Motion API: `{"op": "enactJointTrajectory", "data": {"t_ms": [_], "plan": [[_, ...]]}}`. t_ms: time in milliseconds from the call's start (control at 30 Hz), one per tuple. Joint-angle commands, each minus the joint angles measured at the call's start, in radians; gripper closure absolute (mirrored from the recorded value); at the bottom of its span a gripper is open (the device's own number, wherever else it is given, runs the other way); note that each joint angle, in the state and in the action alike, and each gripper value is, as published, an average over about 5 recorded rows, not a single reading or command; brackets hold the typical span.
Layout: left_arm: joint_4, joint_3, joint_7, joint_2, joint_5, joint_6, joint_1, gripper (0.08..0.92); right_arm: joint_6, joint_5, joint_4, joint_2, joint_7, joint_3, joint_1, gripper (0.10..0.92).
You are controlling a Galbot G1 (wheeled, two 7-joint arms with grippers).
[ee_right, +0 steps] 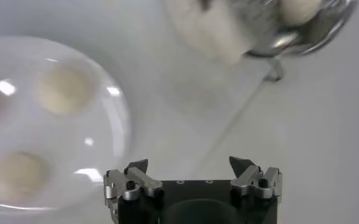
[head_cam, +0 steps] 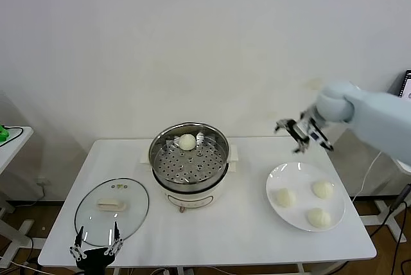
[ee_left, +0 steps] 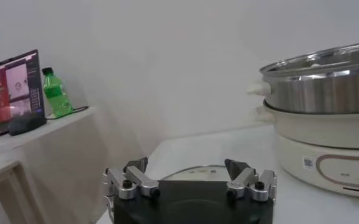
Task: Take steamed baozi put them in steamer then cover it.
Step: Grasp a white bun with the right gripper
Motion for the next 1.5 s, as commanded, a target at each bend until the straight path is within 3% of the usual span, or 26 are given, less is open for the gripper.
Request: {"op": "enactJointTrajectory", "data": {"t_ms": [33,433,1500], "plan": [[0.001,0.005,0.000,-0.003,0.004,0.001,-0.006,0.177,-0.111,0.067,0.081,-0.126,-0.020,0.000,-0.120,0.203],[0.002,-0.005,0.000,-0.009,0.013,0.001,-0.001,0.177,-0.135,0.062,0.009,-0.061,-0.010,0.109,-0.289,0.203],[0.020,-0.019,0.002,-0.021,-0.006,-0.002,-0.007,0.177,-0.165,-0.012,-0.141,0.113,0.031,0.185,-0.391,0.216]]}}
